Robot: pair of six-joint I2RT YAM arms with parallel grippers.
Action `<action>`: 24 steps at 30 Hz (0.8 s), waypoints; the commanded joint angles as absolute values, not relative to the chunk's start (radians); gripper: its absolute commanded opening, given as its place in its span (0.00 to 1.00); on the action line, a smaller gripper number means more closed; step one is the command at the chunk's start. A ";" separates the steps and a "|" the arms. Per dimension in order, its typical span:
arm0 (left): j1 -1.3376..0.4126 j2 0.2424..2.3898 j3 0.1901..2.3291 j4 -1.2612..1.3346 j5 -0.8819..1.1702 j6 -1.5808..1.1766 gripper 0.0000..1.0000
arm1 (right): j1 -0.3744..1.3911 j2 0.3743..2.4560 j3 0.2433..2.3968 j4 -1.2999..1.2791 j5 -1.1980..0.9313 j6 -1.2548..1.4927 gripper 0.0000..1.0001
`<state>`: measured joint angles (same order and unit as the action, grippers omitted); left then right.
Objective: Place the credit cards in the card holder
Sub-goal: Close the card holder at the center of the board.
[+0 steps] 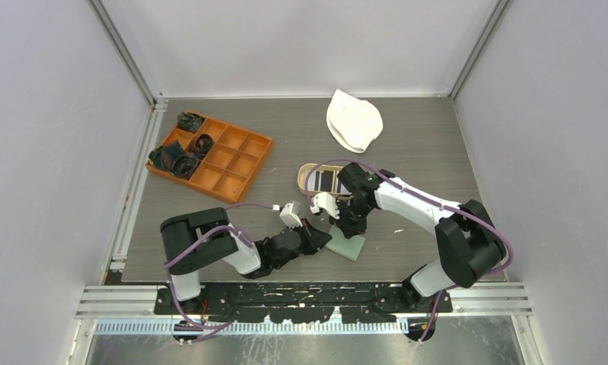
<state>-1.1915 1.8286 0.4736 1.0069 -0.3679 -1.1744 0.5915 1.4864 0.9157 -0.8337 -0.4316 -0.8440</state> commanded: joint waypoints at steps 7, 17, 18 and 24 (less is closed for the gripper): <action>-1.193 1.843 0.465 1.050 -0.394 -1.157 0.00 | 0.616 1.488 0.916 -0.855 -0.454 -0.861 0.01; -1.193 1.841 0.461 1.052 -0.396 -1.157 0.00 | 0.651 1.497 0.913 -0.871 -0.426 -0.880 0.01; -1.192 1.842 0.460 1.053 -0.396 -1.157 0.00 | 0.653 1.498 0.912 -0.874 -0.424 -0.885 0.01; -1.192 1.847 0.457 1.063 -0.396 -1.160 0.00 | 0.670 1.499 0.907 -0.896 -0.413 -0.914 0.01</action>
